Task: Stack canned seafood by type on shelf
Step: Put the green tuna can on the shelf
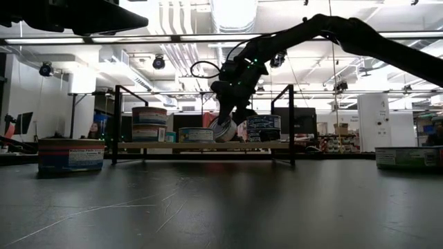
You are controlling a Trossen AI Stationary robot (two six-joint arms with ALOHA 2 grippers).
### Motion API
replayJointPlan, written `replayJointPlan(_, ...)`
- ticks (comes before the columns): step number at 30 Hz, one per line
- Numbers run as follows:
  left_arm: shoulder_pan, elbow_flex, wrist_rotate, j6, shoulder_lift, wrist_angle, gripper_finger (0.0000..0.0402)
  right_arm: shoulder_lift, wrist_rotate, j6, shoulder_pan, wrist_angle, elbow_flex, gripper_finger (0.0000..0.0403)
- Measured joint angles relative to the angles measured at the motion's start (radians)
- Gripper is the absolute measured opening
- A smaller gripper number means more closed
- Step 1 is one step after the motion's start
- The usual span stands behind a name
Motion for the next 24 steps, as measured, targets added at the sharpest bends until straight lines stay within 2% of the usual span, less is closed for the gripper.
replayJointPlan(4,0.0,0.0,0.0,-0.001,0.0,0.0,0.0,0.0,0.007,0.009,0.0,0.0,0.0,0.0222)
replayJointPlan(9,0.0,0.0,0.0,-0.008,0.0,0.0,0.0,0.0,0.082,0.017,0.0,-0.008,0.0,0.0244)
replayJointPlan(15,0.0,0.0,0.0,-0.015,0.0,0.001,0.0,0.0,0.088,0.018,0.0,-0.014,0.0,0.0269)
replayJointPlan(24,0.0,0.0,0.0,-0.015,0.0,0.001,0.0,-0.004,0.103,0.029,-0.001,-0.065,0.001,0.0276)
